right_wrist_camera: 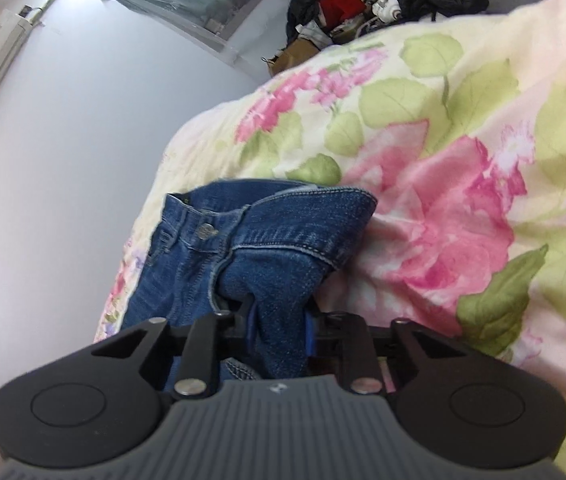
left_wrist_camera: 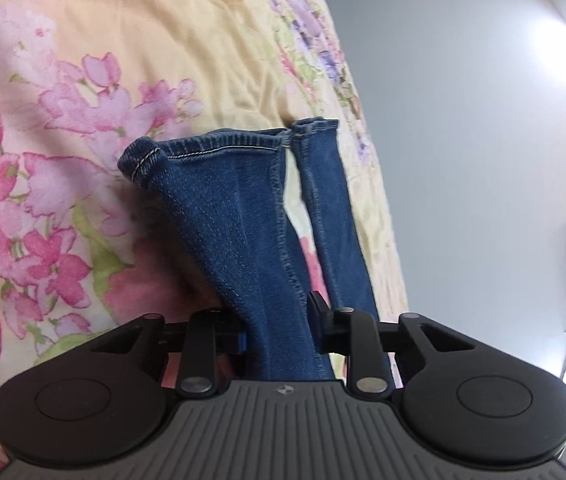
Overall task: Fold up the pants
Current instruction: 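Close the left tool on the leg hems while the right tool grips the waistband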
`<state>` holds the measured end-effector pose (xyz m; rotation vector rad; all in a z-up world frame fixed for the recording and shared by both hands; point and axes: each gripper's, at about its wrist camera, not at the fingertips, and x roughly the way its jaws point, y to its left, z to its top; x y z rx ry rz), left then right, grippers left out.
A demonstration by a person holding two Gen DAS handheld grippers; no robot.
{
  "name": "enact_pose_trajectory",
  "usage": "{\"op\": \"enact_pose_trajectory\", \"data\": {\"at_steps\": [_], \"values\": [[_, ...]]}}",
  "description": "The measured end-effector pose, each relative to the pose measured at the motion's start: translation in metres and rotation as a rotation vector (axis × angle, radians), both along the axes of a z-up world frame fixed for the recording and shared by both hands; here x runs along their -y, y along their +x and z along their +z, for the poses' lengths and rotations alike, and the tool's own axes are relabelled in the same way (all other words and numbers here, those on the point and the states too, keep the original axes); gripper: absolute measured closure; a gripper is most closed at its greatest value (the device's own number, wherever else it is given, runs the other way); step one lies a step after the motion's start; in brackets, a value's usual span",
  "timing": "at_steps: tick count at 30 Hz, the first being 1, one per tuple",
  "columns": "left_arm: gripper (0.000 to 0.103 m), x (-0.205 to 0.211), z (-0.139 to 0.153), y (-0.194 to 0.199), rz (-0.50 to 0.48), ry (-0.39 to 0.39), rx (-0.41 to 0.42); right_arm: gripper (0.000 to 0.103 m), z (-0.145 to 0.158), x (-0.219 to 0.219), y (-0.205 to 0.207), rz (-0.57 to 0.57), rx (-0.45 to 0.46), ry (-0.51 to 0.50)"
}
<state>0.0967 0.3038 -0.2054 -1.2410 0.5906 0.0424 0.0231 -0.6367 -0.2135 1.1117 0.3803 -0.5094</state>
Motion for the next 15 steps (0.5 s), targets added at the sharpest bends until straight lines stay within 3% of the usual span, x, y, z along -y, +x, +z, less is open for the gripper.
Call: {"op": "enact_pose_trajectory", "data": {"at_steps": [3,9,13,15], "values": [[0.09,0.001,0.002,0.002,-0.002,-0.009,0.014,0.093,0.006,0.001,-0.003,-0.002,0.014,0.008],[0.094,-0.003,0.008,0.001,0.021,-0.081,0.136,0.095,0.01,0.004,-0.007,-0.023,0.05,0.056],[0.094,-0.001,0.004,0.006,0.016,-0.045,0.09,0.098,0.024,0.006,-0.006,-0.021,0.088,0.061],[0.094,-0.003,-0.001,0.004,0.026,-0.064,0.062,0.098,0.028,0.005,-0.004,-0.012,0.079,0.047]]}}
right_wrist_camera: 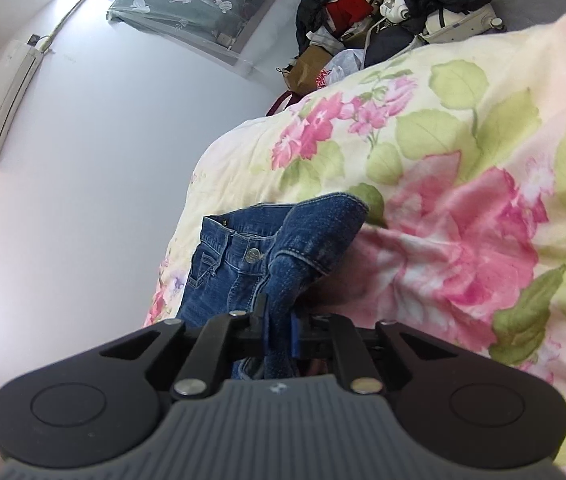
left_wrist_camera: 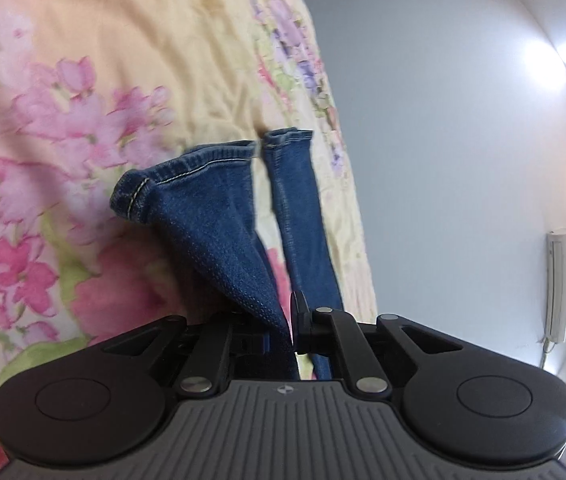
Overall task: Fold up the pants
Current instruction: 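Close the left tool on the leg hems while the right tool grips the waistband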
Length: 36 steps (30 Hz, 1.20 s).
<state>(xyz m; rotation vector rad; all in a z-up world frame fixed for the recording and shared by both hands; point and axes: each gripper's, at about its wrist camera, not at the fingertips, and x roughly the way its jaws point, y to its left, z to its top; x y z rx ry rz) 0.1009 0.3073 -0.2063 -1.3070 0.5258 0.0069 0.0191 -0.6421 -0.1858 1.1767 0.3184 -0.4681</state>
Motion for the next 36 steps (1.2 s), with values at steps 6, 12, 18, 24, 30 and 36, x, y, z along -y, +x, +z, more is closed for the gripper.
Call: {"op": "enact_pose_trajectory", "data": {"at_steps": [6,12,18,24,30,36], "values": [[0.094,-0.004,0.016,0.008,0.002,-0.023,0.032,0.098,0.002,0.0,0.001,-0.003,0.005,0.018],[0.094,0.0,0.05,0.052,-0.028,-0.014,0.079,0.099,0.031,0.004,0.025,0.027,0.057,-0.004],[0.094,-0.002,0.082,0.117,-0.049,0.032,0.101,0.099,0.06,0.015,0.075,0.037,0.108,0.002],[0.094,-0.013,0.086,0.178,0.009,0.067,0.089,0.099,0.083,0.029,0.163,0.046,0.128,0.004],[0.094,-0.011,0.06,0.238,0.018,0.127,0.027,0.099,0.072,0.036,0.271,0.044,0.042,-0.02],[0.094,-0.014,0.046,0.275,0.068,0.158,-0.041,0.099,0.043,0.028,0.353,-0.001,-0.107,-0.063]]}}
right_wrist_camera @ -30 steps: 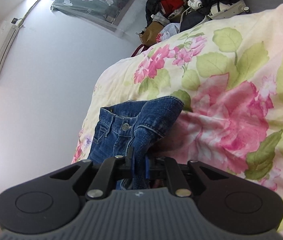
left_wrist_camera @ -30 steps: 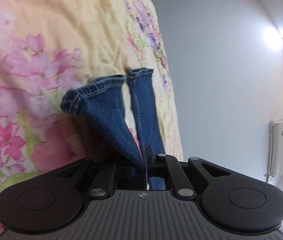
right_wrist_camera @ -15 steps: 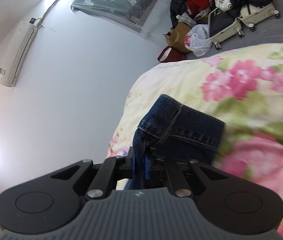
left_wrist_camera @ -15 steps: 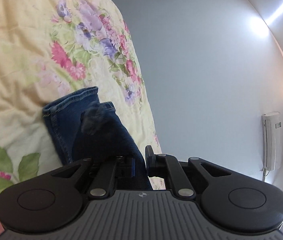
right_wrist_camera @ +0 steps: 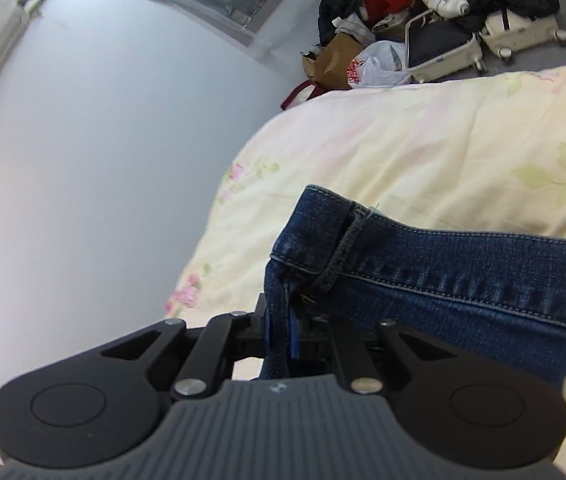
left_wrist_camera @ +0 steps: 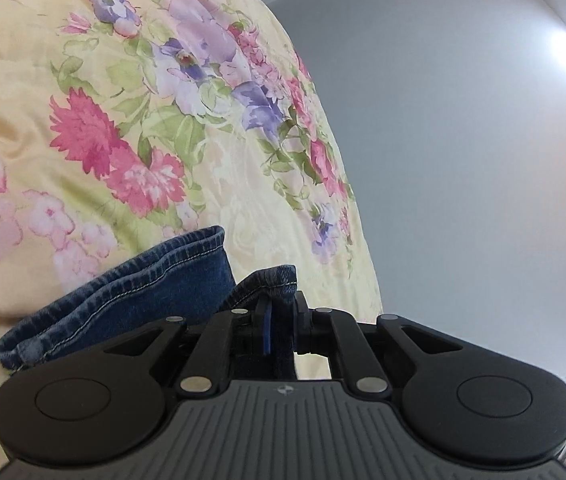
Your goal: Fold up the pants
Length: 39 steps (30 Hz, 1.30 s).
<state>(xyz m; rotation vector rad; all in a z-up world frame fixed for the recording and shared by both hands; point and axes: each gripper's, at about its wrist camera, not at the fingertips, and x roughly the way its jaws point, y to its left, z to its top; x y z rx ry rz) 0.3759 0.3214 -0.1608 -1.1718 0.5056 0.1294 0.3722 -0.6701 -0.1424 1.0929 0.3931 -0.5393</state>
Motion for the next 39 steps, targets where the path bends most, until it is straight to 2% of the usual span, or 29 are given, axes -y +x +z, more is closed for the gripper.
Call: {"op": "enact_pose_trajectory", "data": {"at_steps": [4,6,7,9,10,12,14,17,19,21,23,25,26,27,28,30,31,33,34,35,37,39], "values": [[0.094,0.01,0.001,0.021,0.013,0.077,-0.075,0.098,-0.011,0.003,0.036,-0.039,-0.047,0.007],[0.094,0.014,-0.003,0.025,0.052,0.091,-0.126,0.072,-0.017,-0.002,0.059,0.015,-0.159,-0.058],[0.094,0.017,-0.002,0.026,0.06,0.112,-0.131,0.057,-0.024,-0.004,0.066,0.022,-0.208,-0.059],[0.094,0.021,0.002,0.027,0.042,0.18,-0.137,0.046,-0.033,-0.009,0.066,-0.001,-0.173,-0.065],[0.094,0.023,0.006,0.028,0.027,0.223,-0.153,0.037,-0.036,-0.012,0.063,-0.002,-0.139,-0.078],[0.093,0.025,0.012,0.027,0.002,0.27,-0.14,0.037,-0.039,-0.016,0.061,0.013,-0.143,-0.083],[0.093,0.025,0.015,0.026,-0.017,0.288,-0.117,0.021,-0.033,-0.024,0.058,-0.004,-0.171,-0.105],[0.093,0.028,0.018,0.022,-0.008,0.312,-0.127,0.021,-0.016,-0.047,0.047,-0.011,-0.167,-0.249],[0.09,0.032,0.02,0.024,-0.012,0.36,-0.151,0.021,-0.004,-0.068,0.042,-0.026,-0.194,-0.345],[0.076,0.034,0.026,0.022,-0.002,0.436,-0.179,0.02,0.001,-0.093,0.038,-0.024,-0.203,-0.387],[0.074,0.029,0.031,0.02,-0.019,0.463,-0.198,0.021,0.009,-0.128,0.041,0.165,-0.155,-0.463],[0.074,0.019,0.034,0.009,-0.039,0.393,-0.176,0.02,0.019,-0.174,0.049,0.318,-0.175,-0.606],[0.072,0.016,0.034,0.001,-0.042,0.362,-0.171,0.02,0.023,-0.207,0.054,0.443,-0.137,-0.72],[0.071,0.013,0.034,-0.009,-0.044,0.342,-0.171,0.021,0.028,-0.235,0.057,0.641,-0.042,-0.815],[0.071,0.011,0.033,-0.02,-0.048,0.329,-0.164,0.022,0.03,-0.264,0.061,0.905,0.047,-0.906],[0.063,0.007,0.027,-0.042,-0.065,0.305,-0.162,0.025,0.026,-0.315,0.066,1.251,0.107,-1.08],[0.062,0.006,0.022,-0.052,-0.076,0.287,-0.167,0.028,0.02,-0.339,0.069,1.363,0.103,-1.154],[0.061,0.003,0.007,-0.072,-0.075,0.224,-0.162,0.043,0.009,-0.368,0.083,1.543,0.083,-1.171],[0.06,0.003,-0.001,-0.079,-0.086,0.195,-0.158,0.059,0.004,-0.376,0.093,1.607,0.055,-1.122],[0.06,0.002,-0.009,-0.083,-0.097,0.162,-0.165,0.065,-0.002,-0.384,0.107,1.677,0.024,-1.025],[0.06,0.001,-0.025,-0.086,-0.131,0.1,-0.173,0.065,-0.013,-0.391,0.126,1.719,-0.023,-0.889],[0.058,-0.001,-0.038,-0.087,-0.138,0.059,-0.174,0.065,-0.021,-0.395,0.136,1.731,-0.044,-0.864]]}}
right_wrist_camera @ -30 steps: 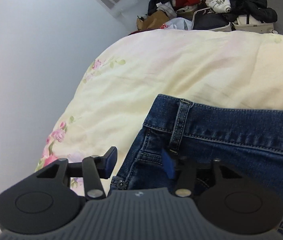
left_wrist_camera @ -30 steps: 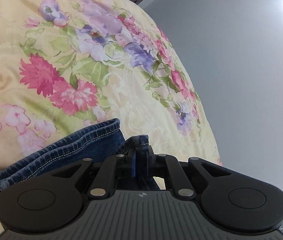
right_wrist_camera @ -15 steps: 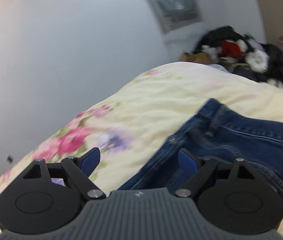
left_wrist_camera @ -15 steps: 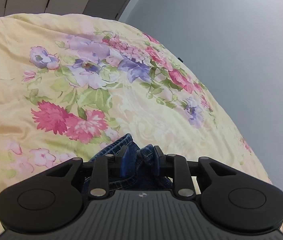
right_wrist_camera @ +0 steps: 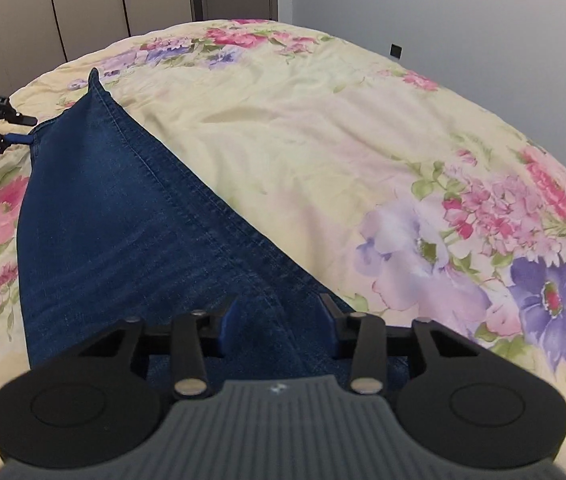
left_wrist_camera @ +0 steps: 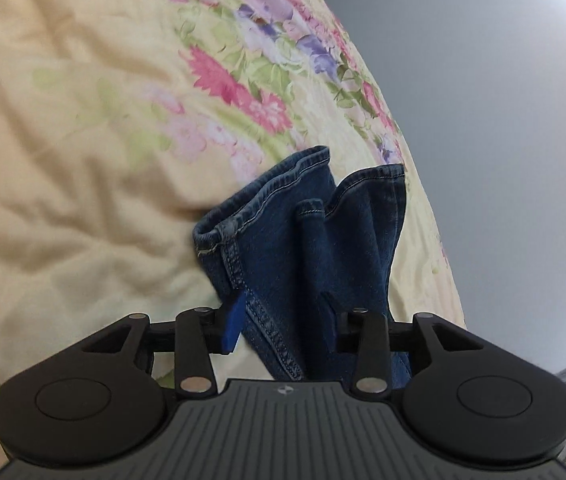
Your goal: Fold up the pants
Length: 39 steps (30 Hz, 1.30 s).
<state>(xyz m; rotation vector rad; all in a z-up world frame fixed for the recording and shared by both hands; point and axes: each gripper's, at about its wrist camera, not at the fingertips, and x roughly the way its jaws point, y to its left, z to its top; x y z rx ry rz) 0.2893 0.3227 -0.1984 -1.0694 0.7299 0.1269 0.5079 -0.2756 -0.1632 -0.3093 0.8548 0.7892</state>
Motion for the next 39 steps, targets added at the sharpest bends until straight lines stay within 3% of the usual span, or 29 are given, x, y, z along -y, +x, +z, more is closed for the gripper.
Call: {"op": "enact_pose_trajectory", "data": {"at_steps": [5,8,13,17,20,23,26,27,29,32,34,36,39], "values": [[0.037,-0.005,-0.01,0.001,0.014,-0.082,0.076,0.053,-0.019,-0.014,0.006,-0.003,-0.089,-0.021],[0.037,-0.001,-0.005,-0.003,0.011,-0.105,0.15,0.053,-0.026,-0.02,0.008,0.005,-0.086,-0.027],[0.038,0.016,0.009,0.009,-0.037,0.031,0.162,0.076,-0.026,-0.022,0.009,0.007,-0.086,-0.026],[0.038,0.014,-0.006,0.025,-0.028,0.01,0.092,0.077,-0.026,-0.022,0.01,0.009,-0.089,-0.026],[0.038,0.012,-0.014,0.032,-0.058,-0.044,0.128,0.059,-0.025,-0.021,0.012,-0.005,-0.074,-0.028],[0.036,0.01,-0.023,0.038,-0.053,-0.154,0.184,0.054,-0.028,-0.02,0.016,-0.005,-0.114,-0.017],[0.036,0.008,-0.03,0.041,-0.025,-0.208,0.191,0.051,-0.031,-0.021,0.019,-0.01,-0.141,-0.009],[0.036,0.008,-0.032,0.041,-0.022,-0.222,0.198,0.053,-0.031,-0.021,0.02,-0.013,-0.151,-0.008],[0.036,0.007,-0.033,0.041,-0.03,-0.244,0.228,0.073,-0.031,-0.021,0.021,-0.007,-0.152,-0.011],[0.036,0.008,-0.033,0.04,-0.073,-0.256,0.284,0.089,-0.026,-0.024,0.015,0.048,-0.155,-0.026],[0.04,0.01,-0.034,0.041,-0.072,-0.236,0.273,0.092,-0.025,-0.025,0.013,0.068,-0.166,-0.034],[0.067,0.011,-0.039,0.046,-0.05,-0.212,0.221,0.093,-0.024,-0.027,0.012,0.081,-0.159,-0.047],[0.078,0.014,-0.037,0.043,-0.038,-0.207,0.265,0.097,-0.025,-0.027,0.012,0.082,-0.152,-0.048]]}}
